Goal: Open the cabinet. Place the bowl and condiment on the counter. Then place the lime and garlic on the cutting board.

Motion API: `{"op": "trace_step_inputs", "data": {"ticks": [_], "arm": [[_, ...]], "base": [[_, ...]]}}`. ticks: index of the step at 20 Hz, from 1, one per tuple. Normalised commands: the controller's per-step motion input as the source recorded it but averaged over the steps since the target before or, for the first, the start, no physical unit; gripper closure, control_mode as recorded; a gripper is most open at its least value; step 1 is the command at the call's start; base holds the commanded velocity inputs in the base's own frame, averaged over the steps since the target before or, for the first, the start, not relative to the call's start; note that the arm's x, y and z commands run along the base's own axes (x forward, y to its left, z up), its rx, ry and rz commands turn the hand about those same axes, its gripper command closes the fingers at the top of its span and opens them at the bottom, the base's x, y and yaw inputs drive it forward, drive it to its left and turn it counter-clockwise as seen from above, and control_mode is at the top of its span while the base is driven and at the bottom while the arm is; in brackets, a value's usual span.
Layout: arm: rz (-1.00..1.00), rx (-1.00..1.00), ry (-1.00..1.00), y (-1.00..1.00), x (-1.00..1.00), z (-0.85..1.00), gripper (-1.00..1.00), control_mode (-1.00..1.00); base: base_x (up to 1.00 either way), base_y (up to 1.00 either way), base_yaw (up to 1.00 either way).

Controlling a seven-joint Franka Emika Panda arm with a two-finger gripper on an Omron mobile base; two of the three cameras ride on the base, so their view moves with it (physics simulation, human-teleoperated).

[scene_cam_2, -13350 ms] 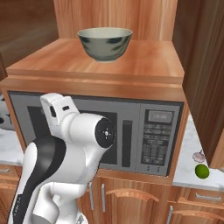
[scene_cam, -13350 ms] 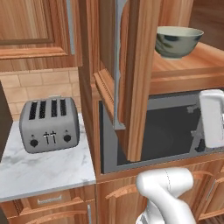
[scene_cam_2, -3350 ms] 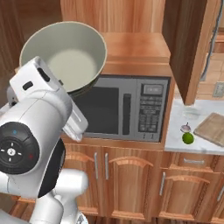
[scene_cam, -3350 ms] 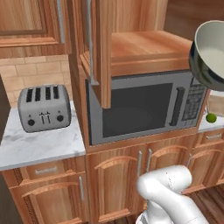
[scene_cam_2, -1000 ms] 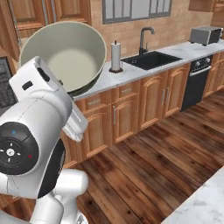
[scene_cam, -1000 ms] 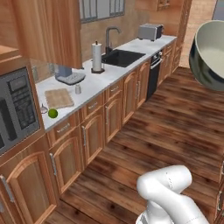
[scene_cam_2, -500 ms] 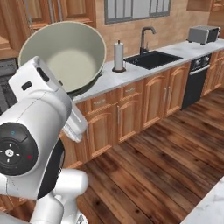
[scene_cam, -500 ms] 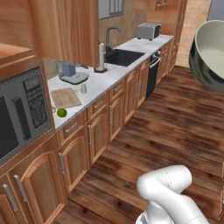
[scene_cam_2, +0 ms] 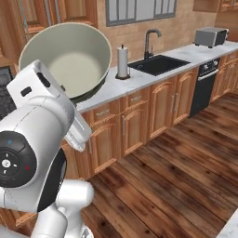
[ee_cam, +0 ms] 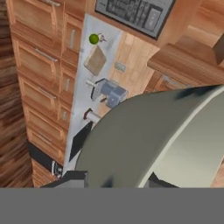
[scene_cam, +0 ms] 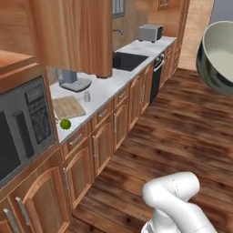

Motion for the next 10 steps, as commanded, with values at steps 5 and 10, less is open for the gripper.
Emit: {"op": "trace_step_inputs", "data": {"ticks": [5, 10], "arm": [[0.0, 0.0, 0.0, 0.0, 0.0, 0.0, 1.0, 1.0], [0.0, 0.0, 0.0, 0.0, 0.0, 0.0, 1.0, 1.0]], "base": [[0.81, 0.02, -0.09], [0.82, 0.0, -0.05]]}}
